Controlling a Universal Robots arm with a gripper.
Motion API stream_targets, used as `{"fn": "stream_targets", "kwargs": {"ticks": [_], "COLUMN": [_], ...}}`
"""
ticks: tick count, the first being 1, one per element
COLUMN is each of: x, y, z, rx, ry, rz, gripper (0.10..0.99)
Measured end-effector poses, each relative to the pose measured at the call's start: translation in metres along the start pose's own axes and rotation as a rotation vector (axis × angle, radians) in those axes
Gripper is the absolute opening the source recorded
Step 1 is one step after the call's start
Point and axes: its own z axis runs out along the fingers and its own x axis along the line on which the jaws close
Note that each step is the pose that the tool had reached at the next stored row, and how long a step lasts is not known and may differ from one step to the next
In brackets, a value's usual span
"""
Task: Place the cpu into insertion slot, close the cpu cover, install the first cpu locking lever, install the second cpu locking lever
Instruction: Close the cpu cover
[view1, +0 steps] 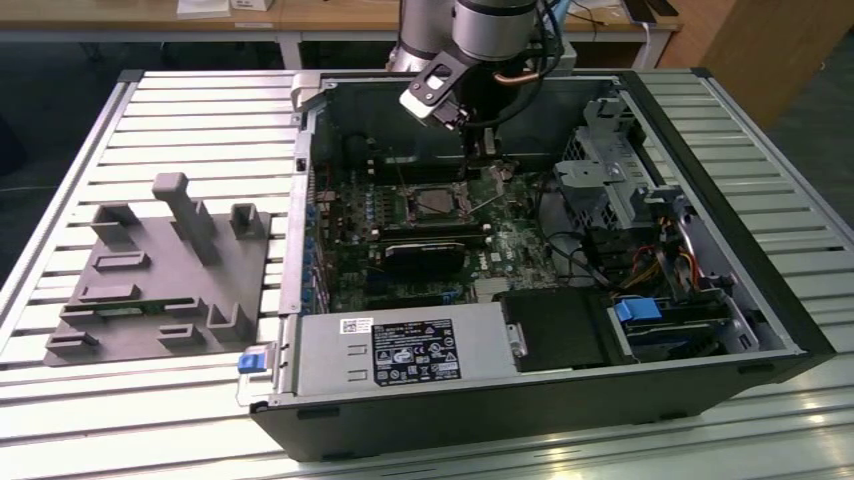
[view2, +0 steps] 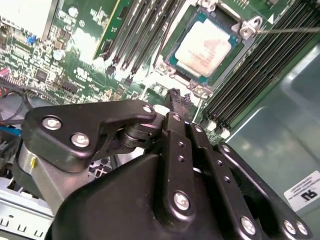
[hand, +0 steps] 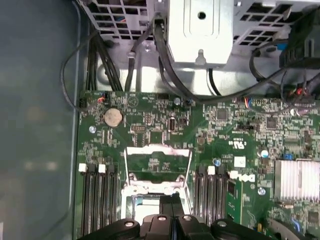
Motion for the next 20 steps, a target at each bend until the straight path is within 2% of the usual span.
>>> {"fn": "stream_targets", "kwargs": {"ticks": [8, 20], "x": [0.0039, 0.0049], "y": [0.0122, 0.0305], "z": [0.0026, 0.0053], "rx": [0.003, 0.007], "ry": [0.0002, 0.0001], "rz": [0.0, -0.001], "gripper": [0.106, 0.106]}}
